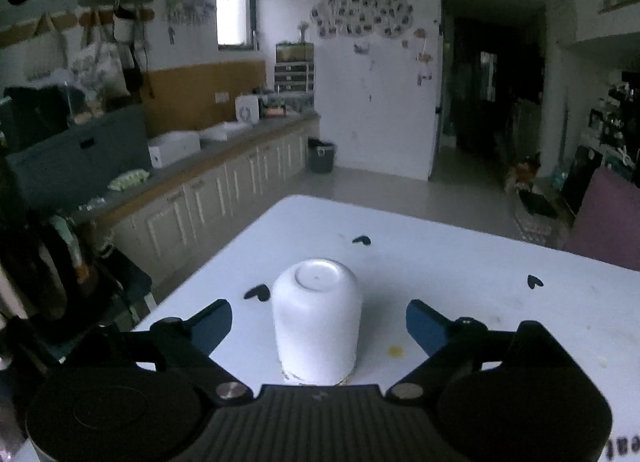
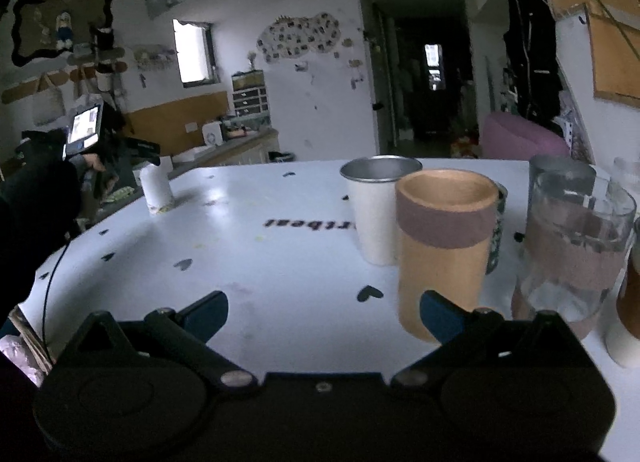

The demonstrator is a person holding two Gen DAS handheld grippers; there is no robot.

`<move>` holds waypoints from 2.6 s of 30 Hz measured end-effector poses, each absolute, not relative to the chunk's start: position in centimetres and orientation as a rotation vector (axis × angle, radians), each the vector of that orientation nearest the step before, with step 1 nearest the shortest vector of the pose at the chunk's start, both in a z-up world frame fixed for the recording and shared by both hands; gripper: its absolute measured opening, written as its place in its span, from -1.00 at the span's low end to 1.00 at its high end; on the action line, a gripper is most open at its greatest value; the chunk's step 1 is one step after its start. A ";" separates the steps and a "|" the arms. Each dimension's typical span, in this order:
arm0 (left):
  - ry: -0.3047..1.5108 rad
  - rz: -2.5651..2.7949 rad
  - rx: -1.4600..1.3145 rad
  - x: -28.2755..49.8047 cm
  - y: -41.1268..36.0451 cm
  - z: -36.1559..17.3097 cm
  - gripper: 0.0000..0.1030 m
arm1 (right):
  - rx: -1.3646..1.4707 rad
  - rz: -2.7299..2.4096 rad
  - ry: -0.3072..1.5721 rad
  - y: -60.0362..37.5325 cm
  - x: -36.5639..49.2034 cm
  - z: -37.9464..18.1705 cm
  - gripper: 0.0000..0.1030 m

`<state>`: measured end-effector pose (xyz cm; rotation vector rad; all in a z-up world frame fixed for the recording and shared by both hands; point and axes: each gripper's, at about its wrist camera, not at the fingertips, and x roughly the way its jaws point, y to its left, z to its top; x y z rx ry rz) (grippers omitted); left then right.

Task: Flip cup upright
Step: 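Close the left gripper around the body of the white cup, then lift the white cup with the left gripper and carry it toward the cup cluster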

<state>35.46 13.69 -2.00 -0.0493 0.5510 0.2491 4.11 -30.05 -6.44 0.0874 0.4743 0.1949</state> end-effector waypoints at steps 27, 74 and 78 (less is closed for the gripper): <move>0.630 0.022 -0.011 30.6 6.3 -2.9 0.19 | 0.139 0.211 0.491 -32.1 4.0 -6.9 1.00; 0.710 -0.650 0.017 12.9 -12.4 -3.4 0.11 | 0.137 0.615 0.663 -25.4 5.8 -10.7 -0.79; 0.708 -0.664 -0.010 11.9 -11.1 -3.0 0.11 | 0.178 0.586 0.678 -26.0 6.6 -11.5 -0.92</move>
